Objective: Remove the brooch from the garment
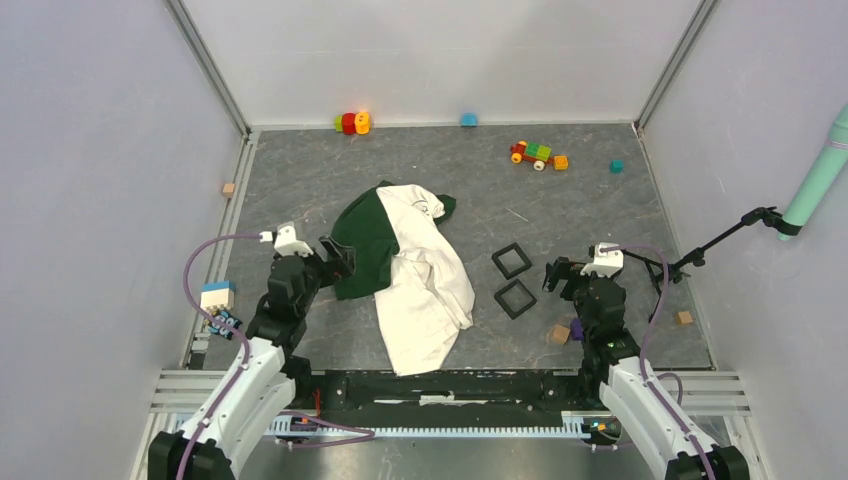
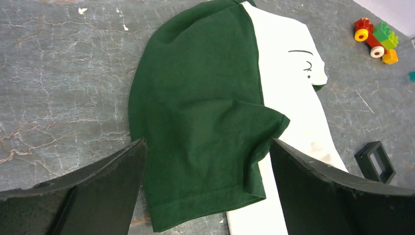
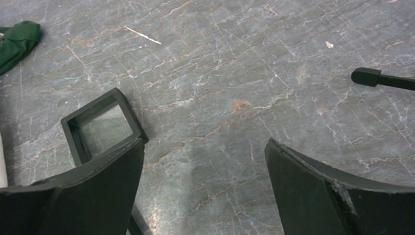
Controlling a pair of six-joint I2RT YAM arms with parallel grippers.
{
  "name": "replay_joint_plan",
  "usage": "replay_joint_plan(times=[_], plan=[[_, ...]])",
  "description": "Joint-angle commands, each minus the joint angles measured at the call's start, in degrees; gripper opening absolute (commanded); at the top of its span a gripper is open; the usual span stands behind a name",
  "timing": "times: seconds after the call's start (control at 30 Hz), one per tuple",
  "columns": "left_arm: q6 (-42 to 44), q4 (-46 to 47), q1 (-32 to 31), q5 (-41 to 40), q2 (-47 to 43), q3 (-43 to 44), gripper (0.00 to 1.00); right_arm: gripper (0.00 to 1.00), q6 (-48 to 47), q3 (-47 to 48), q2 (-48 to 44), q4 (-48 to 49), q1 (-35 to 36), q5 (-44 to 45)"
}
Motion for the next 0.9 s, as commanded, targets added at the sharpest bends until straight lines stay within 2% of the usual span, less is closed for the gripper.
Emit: replay_joint_plan(times=[0.0, 0.17, 0.27, 0.33, 0.6, 0.87], plan=[[-3.8, -1.8, -0.1, -2.8, -2.0, 0.5, 1.00, 0.98, 0.6, 1.1, 0.3, 0.6, 0.2, -0.7], [-3.4, 3.5, -0.1, 3.0, -2.5, -2.4, 1.00, 0.98, -0.4, 4.1, 3.8, 3.7, 0.3, -14.4], [-3.1, 5.3, -0.1, 5.3, -0.9, -2.5, 1.00, 0.98, -0.5, 8.5, 7.9, 1.9, 1.6, -19.3], [-3.0, 6.2, -0.1, 7.9, 0.5, -2.1, 1.00, 0.94, -0.5, 11.0, 10.2, 1.5, 3.3, -21.4], [-2.7, 9.2, -0.1, 13.5, 5.6, -1.5, 0.98, 0.81, -3.1, 18.0, 23.0, 5.1, 18.0, -23.0], [-1.9, 11.1, -0.8, 18.3, 11.5, 0.2, 0.90, 0.73, -3.3, 23.2, 34.3, 6.1, 29.0, -20.1]])
